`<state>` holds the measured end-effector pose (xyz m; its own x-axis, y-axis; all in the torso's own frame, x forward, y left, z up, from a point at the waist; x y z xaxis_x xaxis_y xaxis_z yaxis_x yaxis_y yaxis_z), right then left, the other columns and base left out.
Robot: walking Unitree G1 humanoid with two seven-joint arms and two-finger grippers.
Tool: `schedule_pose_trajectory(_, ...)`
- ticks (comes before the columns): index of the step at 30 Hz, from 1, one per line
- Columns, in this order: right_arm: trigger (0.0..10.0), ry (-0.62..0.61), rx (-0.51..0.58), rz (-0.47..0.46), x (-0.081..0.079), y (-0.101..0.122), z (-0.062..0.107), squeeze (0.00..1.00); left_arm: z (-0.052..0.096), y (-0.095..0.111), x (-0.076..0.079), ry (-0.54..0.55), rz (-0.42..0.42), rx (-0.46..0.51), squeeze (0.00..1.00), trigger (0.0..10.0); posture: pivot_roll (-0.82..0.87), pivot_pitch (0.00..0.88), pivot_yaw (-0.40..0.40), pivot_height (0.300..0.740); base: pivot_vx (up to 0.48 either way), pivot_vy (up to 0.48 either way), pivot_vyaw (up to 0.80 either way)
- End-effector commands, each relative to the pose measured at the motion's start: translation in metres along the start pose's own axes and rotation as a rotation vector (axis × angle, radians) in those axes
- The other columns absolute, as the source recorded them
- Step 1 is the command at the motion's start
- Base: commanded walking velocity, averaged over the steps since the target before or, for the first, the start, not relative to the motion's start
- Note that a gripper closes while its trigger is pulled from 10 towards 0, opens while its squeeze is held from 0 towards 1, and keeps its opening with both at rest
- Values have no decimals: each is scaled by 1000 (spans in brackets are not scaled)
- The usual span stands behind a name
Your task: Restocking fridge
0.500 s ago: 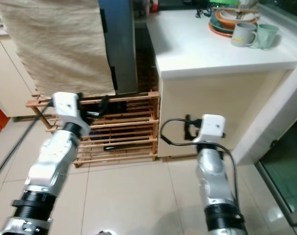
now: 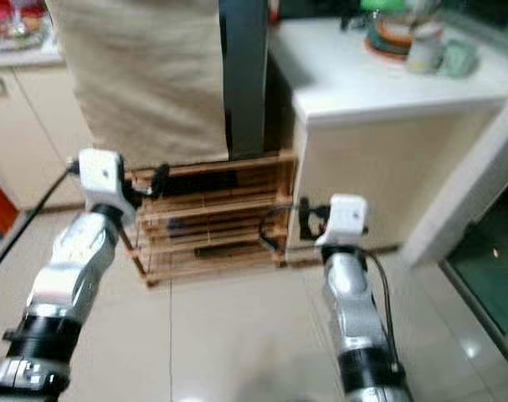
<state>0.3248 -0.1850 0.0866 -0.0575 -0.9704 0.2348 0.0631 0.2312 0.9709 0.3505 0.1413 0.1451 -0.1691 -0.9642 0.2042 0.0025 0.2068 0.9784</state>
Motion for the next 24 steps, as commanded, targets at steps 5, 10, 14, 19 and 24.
schedule_pose_trajectory(5,10000,7,16,6,1,4,-2,0,-1,-3,16,-35,10,-6,0,10000,-146,0,31,740,64,71,0)
schedule_pose_trajectory(10,10000,21,22,10,-2,5,-2,0,-1,-6,15,-18,11,-11,0,10000,-137,0,25,740,381,291,0)
schedule_pose_trajectory(14,10000,29,6,5,-4,1,-2,0,4,-10,17,-28,1,-21,0,10000,-134,0,24,740,389,282,0)
schedule_pose_trajectory(19,10000,27,-3,-1,-4,-2,-1,0,6,-16,18,-23,10,-39,0,10000,-133,0,24,740,388,283,0)
schedule_pose_trajectory(24,10000,24,-5,2,-3,-3,0,0,7,-22,11,9,-20,-65,0,10000,-130,0,24,740,280,357,0)
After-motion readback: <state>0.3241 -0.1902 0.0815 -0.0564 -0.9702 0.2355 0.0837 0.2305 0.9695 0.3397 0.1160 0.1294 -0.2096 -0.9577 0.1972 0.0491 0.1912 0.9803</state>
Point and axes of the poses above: a point about 5 cm out from each wrist's last joint towards the gripper, its own z axis pointing back from the gripper into the wrist, its own y axis along the axis of the wrist's last joint, x = y × z, the point moved 2 cm from there along -z, pointing out of the wrist towards the gripper, and after that the axes turned 14 degrees about z, right-handed, at the moved point
